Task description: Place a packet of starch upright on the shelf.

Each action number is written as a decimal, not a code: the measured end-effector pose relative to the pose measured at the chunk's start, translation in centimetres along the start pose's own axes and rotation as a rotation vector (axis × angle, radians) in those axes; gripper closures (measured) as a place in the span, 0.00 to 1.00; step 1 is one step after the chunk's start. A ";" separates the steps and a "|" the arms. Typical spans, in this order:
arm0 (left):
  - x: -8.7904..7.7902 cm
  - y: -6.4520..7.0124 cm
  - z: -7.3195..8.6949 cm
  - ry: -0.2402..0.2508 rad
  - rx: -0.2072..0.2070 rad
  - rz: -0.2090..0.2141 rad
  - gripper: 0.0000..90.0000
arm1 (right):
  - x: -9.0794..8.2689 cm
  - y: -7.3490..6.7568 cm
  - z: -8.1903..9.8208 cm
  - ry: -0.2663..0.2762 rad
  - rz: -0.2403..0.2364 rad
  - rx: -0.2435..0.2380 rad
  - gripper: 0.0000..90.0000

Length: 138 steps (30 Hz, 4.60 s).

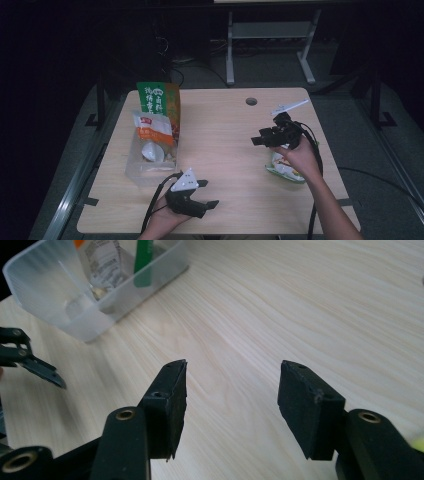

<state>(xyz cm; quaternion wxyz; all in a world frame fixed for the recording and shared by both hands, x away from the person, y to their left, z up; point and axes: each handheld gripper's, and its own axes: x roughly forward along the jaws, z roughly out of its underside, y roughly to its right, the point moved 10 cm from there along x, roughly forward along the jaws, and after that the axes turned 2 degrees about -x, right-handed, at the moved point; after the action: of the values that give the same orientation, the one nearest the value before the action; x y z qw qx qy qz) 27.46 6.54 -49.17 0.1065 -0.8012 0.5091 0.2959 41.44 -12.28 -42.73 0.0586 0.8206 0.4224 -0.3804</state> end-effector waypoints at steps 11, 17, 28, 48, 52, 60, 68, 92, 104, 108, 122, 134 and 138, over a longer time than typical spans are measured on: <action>1.6 0.7 -1.6 -0.022 0.018 0.025 0.29 | -2.8 2.9 3.4 -0.001 0.074 0.065 0.45; 2.7 0.7 -3.0 -0.015 0.028 0.035 0.29 | -4.1 4.5 5.2 -0.021 0.118 0.091 0.44; 4.4 0.9 -4.3 -0.021 0.037 0.053 0.29 | -5.5 7.4 8.6 -0.033 0.179 0.172 0.43; 6.6 1.3 -6.0 -0.031 0.057 0.077 0.29 | -6.4 11.5 13.8 -0.092 0.260 0.284 0.43; 6.9 1.3 -6.0 -0.034 0.059 0.082 0.29 | -6.0 12.0 14.2 -0.101 0.263 0.295 0.43; 7.1 1.4 -6.0 -0.040 0.057 0.083 0.29 | -5.1 12.5 15.1 -0.146 0.273 0.326 0.44; 7.4 1.4 -5.9 -0.043 0.055 0.085 0.29 | -5.0 12.8 15.4 -0.135 0.264 0.396 0.50; 8.9 1.2 -6.6 -0.058 0.049 0.101 0.30 | -4.0 11.6 15.0 -0.103 0.126 0.410 0.99; 10.4 0.8 -8.0 -0.057 0.023 0.120 0.30 | -5.1 10.6 14.4 -0.075 0.155 0.353 1.00; 11.1 0.7 -8.5 -0.061 0.015 0.127 0.30 | -5.6 10.2 13.9 -0.052 0.164 0.331 1.00; 13.3 -0.5 -10.3 -0.062 -0.009 0.133 0.30 | -7.6 7.8 11.8 0.035 0.178 0.215 1.00; 15.8 -1.0 -11.3 -0.058 -0.091 0.173 0.30 | -8.6 6.5 11.4 0.077 0.183 0.164 1.00; 16.7 -0.9 -11.7 -0.065 -0.112 0.197 0.30 | -8.7 6.0 11.2 0.086 0.182 0.142 1.00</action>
<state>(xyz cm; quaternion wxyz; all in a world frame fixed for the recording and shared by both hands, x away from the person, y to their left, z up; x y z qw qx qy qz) 37.67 -11.12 -49.67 0.0482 -0.7422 0.5641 0.3586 36.30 -26.41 -46.07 0.0165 0.8733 0.3203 -0.3668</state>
